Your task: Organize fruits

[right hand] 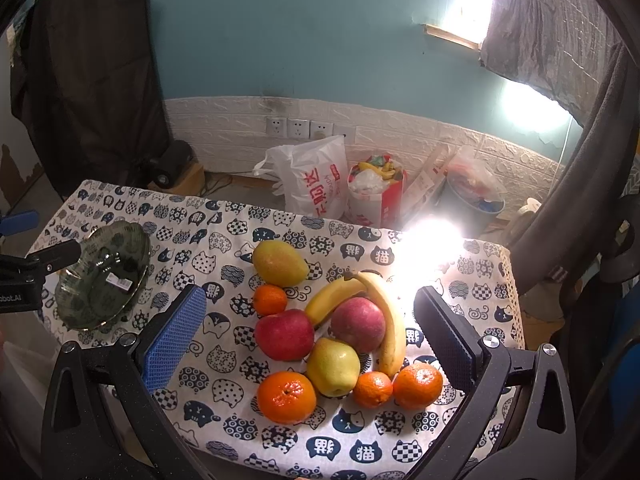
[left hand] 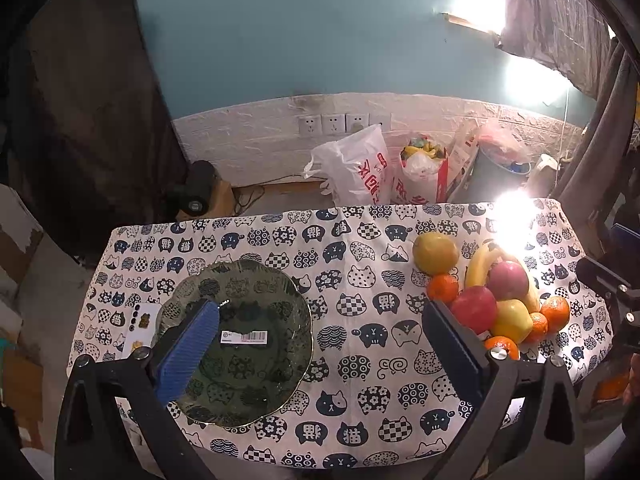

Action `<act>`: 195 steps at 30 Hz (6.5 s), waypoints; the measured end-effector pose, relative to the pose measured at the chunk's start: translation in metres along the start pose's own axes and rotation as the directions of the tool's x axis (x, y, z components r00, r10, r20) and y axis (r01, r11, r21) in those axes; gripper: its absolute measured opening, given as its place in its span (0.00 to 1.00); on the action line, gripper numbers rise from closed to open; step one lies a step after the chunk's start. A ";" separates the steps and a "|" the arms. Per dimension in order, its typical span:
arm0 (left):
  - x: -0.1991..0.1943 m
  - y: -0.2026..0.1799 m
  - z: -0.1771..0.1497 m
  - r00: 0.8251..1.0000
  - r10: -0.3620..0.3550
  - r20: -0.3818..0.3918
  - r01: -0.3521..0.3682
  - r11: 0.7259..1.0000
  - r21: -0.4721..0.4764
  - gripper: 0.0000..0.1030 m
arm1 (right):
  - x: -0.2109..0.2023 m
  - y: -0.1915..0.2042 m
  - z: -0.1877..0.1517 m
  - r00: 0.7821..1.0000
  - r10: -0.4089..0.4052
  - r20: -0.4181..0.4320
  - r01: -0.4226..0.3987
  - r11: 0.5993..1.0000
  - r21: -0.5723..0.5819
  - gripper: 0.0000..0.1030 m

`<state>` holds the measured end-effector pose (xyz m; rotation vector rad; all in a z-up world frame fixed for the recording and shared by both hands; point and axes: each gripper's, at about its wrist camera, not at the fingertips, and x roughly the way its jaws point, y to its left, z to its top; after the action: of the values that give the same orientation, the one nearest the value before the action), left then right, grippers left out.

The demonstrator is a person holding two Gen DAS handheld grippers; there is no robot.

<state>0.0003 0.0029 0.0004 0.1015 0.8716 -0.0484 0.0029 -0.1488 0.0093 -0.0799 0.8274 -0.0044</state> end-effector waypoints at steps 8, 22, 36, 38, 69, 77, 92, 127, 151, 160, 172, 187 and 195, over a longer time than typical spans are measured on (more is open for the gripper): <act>0.002 0.001 -0.002 1.000 -0.001 -0.004 0.001 1.000 -0.001 1.00 | 0.000 0.000 0.000 1.000 -0.001 -0.001 0.001 1.000 -0.002 0.99; 0.002 0.000 -0.004 1.000 0.001 -0.005 -0.001 1.000 0.000 1.00 | 0.000 0.003 0.000 1.000 0.009 -0.005 -0.009 1.000 -0.007 0.99; 0.002 -0.001 -0.007 1.000 0.000 -0.008 0.000 1.000 -0.002 1.00 | 0.000 0.003 0.000 1.000 0.010 -0.006 -0.010 1.000 -0.006 0.99; 0.002 -0.002 -0.007 1.000 -0.001 -0.011 0.000 1.000 -0.003 1.00 | 0.000 0.003 0.000 1.000 0.010 -0.006 -0.010 1.000 -0.006 0.99; 0.001 -0.003 -0.008 1.000 -0.012 -0.021 0.012 1.000 -0.006 1.00 | 0.000 0.004 0.000 1.000 0.009 -0.007 -0.009 1.000 -0.007 0.99; 0.002 -0.002 -0.007 1.000 -0.015 -0.024 0.014 1.000 -0.007 1.00 | 0.000 0.004 -0.001 1.000 0.010 -0.008 -0.010 1.000 -0.008 0.99; 0.009 -0.017 -0.008 0.998 -0.037 -0.041 0.039 0.999 0.028 1.00 | 0.002 -0.005 -0.002 1.000 0.001 -0.030 -0.001 1.000 -0.004 0.99; 0.103 -0.162 -0.032 0.881 -0.237 -0.410 0.324 0.933 0.158 1.00 | 0.083 -0.145 -0.095 0.929 -0.082 -0.360 0.135 0.983 0.124 0.94; 0.160 -0.221 -0.074 0.832 -0.192 -0.521 0.338 0.919 0.202 1.00 | 0.137 -0.154 -0.127 0.902 0.021 -0.431 0.051 0.987 0.154 0.85; 0.180 -0.232 -0.081 0.816 -0.213 -0.537 0.367 0.909 0.197 0.84 | 0.139 -0.149 -0.128 0.908 0.035 -0.417 0.019 0.992 0.124 0.75; 0.188 -0.219 -0.069 0.826 -0.245 -0.508 0.373 0.913 0.166 0.69 | 0.140 -0.141 -0.126 0.909 0.026 -0.417 0.004 0.998 0.070 0.64; 0.171 -0.202 -0.086 0.843 -0.241 -0.481 0.361 0.916 0.173 0.68 | 0.153 -0.150 -0.137 0.897 0.033 -0.441 0.035 0.989 0.144 0.65; 0.149 -0.175 -0.088 0.869 -0.235 -0.435 0.332 0.929 0.161 0.68 | 0.131 -0.150 -0.131 0.919 0.002 -0.394 0.069 0.983 0.167 0.65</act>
<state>0.0141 -0.1618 -0.1818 0.2055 1.2974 -0.4227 -0.0004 -0.3117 -0.1642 0.0796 1.2252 -0.1310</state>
